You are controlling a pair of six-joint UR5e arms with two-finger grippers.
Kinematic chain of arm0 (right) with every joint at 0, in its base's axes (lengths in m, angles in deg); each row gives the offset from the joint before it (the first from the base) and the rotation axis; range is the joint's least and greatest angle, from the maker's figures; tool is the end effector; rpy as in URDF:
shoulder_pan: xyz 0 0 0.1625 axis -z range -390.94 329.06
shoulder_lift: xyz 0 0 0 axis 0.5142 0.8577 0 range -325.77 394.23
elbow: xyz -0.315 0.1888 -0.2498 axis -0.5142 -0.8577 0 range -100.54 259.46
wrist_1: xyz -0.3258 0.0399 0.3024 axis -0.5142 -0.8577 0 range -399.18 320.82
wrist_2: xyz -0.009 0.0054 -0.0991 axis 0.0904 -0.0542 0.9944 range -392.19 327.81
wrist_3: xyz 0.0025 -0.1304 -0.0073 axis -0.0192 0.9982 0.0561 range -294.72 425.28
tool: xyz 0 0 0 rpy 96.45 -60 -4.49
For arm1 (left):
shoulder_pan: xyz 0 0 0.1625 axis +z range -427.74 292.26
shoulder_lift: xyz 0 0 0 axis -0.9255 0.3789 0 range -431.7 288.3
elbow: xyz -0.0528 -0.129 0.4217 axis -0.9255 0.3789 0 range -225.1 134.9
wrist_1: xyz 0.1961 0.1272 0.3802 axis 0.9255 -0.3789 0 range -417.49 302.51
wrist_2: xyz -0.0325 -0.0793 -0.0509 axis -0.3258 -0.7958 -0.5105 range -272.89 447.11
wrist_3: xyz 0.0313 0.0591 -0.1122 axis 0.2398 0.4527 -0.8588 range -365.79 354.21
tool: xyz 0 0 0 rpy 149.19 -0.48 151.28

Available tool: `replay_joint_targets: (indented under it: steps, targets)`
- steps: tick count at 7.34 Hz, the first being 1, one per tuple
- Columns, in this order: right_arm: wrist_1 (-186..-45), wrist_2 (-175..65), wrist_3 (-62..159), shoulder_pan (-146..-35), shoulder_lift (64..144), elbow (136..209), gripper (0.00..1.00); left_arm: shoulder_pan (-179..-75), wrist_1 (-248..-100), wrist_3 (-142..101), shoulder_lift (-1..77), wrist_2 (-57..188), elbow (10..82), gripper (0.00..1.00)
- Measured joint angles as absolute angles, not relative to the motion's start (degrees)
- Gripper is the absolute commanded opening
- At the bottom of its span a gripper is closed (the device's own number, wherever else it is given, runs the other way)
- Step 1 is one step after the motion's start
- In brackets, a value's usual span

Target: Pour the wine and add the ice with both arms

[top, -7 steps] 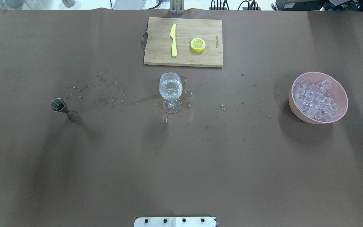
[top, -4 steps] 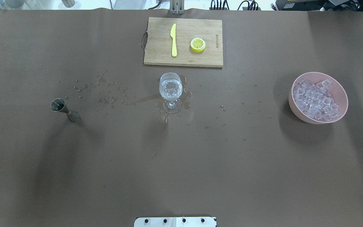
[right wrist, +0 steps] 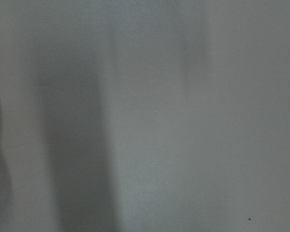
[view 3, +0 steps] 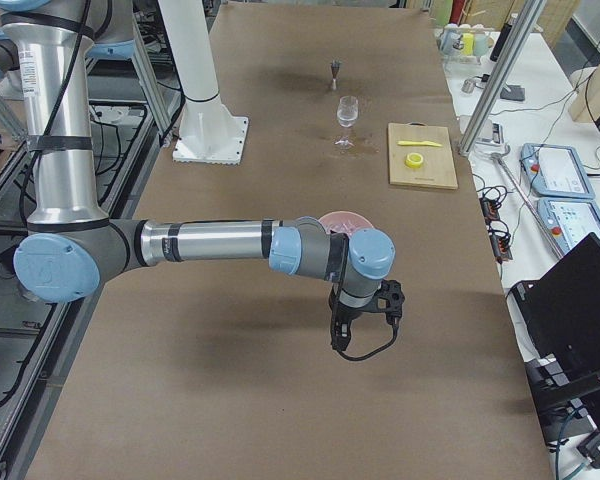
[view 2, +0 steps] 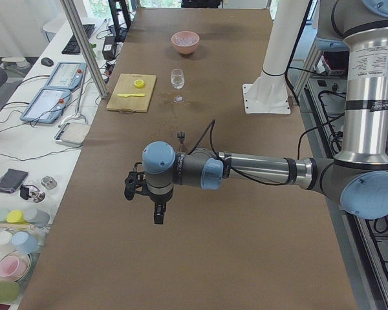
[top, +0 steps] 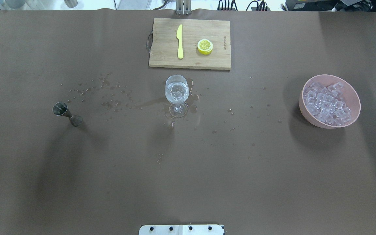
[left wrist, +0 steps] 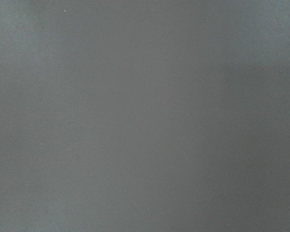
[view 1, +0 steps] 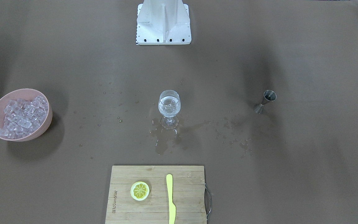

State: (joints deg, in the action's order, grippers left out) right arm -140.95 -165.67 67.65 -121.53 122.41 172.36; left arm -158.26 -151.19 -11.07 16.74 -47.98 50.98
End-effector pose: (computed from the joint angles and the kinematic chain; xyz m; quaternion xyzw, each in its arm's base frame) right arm 0.0488 -0.5253 0.6777 -0.0476 -0.3711 0.0084 0.9273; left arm -0.0455 -0.5241 0.6500 0.0503 0.3848 -0.0192 0.9214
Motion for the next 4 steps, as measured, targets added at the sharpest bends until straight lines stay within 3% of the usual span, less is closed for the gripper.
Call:
replay_joint_targets:
  steps: [4]
  targets:
    - [-140.7, -165.7, 67.3, -121.9, 122.3, 172.9, 1.00, -158.3, -151.2, -11.1, 16.8, -48.0, 50.9, 0.98]
